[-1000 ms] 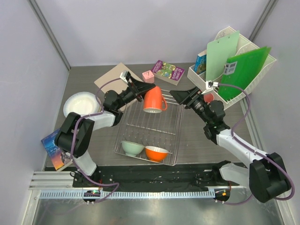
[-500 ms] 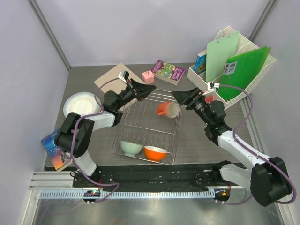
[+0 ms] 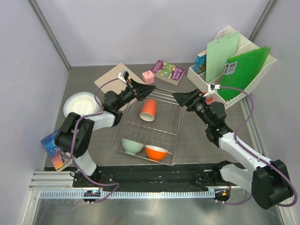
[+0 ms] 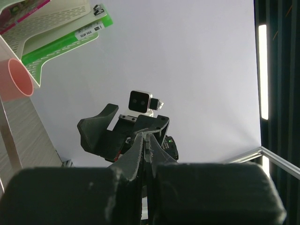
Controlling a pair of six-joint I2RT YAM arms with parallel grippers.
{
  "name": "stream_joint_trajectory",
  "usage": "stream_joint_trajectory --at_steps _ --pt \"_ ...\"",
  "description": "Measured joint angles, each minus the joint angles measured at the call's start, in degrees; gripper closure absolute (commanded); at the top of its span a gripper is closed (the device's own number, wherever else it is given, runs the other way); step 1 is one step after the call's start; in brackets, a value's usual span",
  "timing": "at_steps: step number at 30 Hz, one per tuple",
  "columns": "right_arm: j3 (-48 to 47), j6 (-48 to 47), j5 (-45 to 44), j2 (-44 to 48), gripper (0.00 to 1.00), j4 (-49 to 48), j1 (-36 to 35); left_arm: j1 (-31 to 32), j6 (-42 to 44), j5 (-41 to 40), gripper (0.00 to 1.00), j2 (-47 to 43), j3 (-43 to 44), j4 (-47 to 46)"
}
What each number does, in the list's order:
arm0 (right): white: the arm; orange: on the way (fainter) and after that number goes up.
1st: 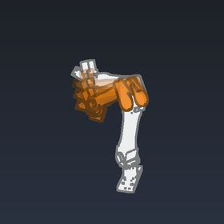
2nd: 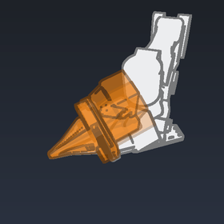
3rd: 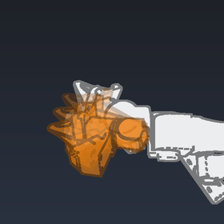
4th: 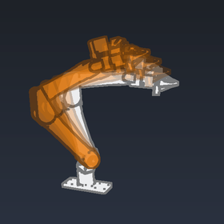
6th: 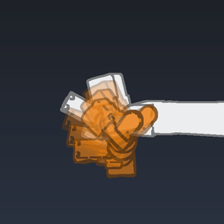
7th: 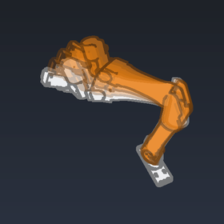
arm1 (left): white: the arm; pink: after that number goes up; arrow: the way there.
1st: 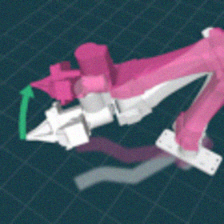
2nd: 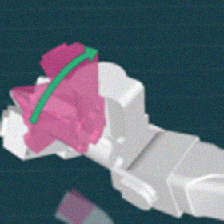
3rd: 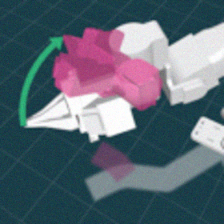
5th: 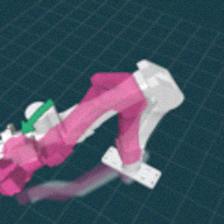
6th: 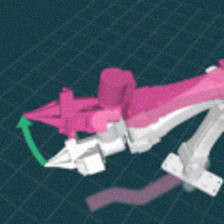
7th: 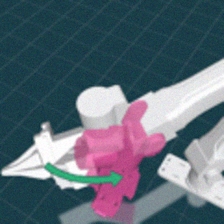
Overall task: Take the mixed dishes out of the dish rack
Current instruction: Pick up the cup from the dish rack.
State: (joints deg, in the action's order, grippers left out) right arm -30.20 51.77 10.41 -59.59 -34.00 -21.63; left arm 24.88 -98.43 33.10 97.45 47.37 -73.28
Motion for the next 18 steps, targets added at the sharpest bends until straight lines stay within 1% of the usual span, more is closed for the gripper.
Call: stream_joint_trajectory --at_steps 12,13,14,15,16,17,18 --pt "0.02 -0.90 -0.07 0.39 0.19 1.22 0.00 0.00 0.98 -0.02 0.99 0.04 0.00 0.87" --pt "0.04 -0.94 -0.07 0.44 0.19 1.36 0.00 0.00 1.36 0.00 0.96 0.04 0.00 1.31" --pt "0.04 -1.07 -0.07 0.48 0.19 1.62 0.00 0.00 1.73 0.09 0.91 0.04 0.00 2.08" --pt "0.04 -1.20 -0.07 0.48 0.19 1.88 0.00 0.00 2.86 0.33 0.80 0.04 0.09 3.21" --pt "0.04 -1.40 -0.07 0.52 0.19 2.21 0.00 0.00 4.24 0.63 0.73 -0.04 0.33 5.29" --pt "0.04 -1.70 -0.11 0.63 0.19 2.78 0.00 0.00 6.10 1.07 0.59 -0.28 0.85 8.90" --pt "0.07 -2.05 -0.22 0.81 0.19 3.43 0.00 0.00 9.20 1.38 0.52 -0.57 1.70 13.31"
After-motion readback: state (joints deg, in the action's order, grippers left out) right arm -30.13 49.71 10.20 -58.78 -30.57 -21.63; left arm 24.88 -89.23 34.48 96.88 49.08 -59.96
